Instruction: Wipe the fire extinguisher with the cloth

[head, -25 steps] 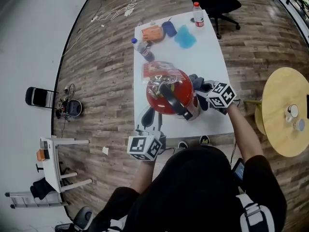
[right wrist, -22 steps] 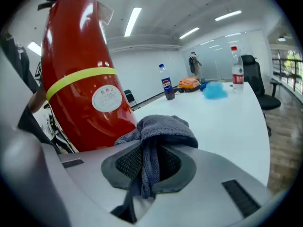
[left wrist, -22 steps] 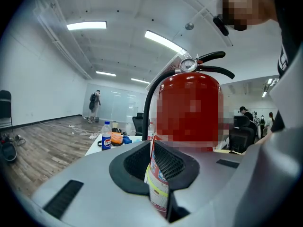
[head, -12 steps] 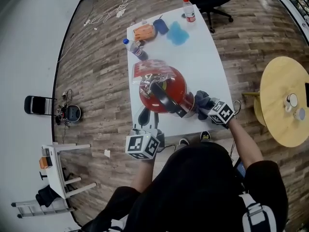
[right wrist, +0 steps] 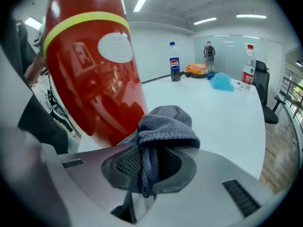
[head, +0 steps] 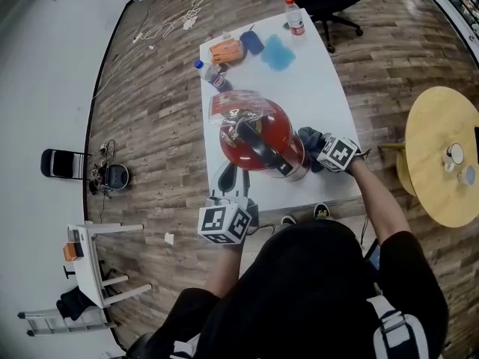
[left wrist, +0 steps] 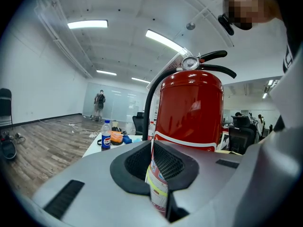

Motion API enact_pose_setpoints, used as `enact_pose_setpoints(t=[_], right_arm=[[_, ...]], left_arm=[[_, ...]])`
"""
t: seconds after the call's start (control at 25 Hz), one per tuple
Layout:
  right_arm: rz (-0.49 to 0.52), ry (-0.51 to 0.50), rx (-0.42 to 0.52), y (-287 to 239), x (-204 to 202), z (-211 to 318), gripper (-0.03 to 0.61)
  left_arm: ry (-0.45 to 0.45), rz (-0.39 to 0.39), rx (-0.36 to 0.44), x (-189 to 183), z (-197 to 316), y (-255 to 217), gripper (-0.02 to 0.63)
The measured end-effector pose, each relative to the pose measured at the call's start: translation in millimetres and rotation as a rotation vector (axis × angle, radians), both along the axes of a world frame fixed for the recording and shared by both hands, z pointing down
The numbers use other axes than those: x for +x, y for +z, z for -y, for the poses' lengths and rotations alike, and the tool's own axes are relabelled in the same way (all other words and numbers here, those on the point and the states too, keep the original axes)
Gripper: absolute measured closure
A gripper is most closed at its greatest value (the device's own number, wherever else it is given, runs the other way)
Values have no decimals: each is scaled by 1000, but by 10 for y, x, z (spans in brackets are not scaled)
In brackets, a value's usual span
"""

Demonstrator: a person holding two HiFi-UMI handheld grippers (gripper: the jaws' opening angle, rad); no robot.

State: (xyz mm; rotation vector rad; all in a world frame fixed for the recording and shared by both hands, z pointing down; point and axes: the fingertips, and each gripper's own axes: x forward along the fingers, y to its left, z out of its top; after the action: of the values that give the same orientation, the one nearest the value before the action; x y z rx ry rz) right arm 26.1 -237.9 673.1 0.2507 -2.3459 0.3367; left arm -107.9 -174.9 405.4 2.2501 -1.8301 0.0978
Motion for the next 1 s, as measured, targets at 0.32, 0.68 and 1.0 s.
enact_pose_setpoints(t=[0.32,0.68,1.0], right_arm=[[-15,-85,-5,-29,-461,442,509],[118,72,-47,4,-352,458,512],[80,239,-41,-38,73,-381,512]], left_arm=[[-13,14,-9,14,-15,-10,577],[25,22,-15,-10,59,49,577],[200,10,-19,-8,24,139,577]])
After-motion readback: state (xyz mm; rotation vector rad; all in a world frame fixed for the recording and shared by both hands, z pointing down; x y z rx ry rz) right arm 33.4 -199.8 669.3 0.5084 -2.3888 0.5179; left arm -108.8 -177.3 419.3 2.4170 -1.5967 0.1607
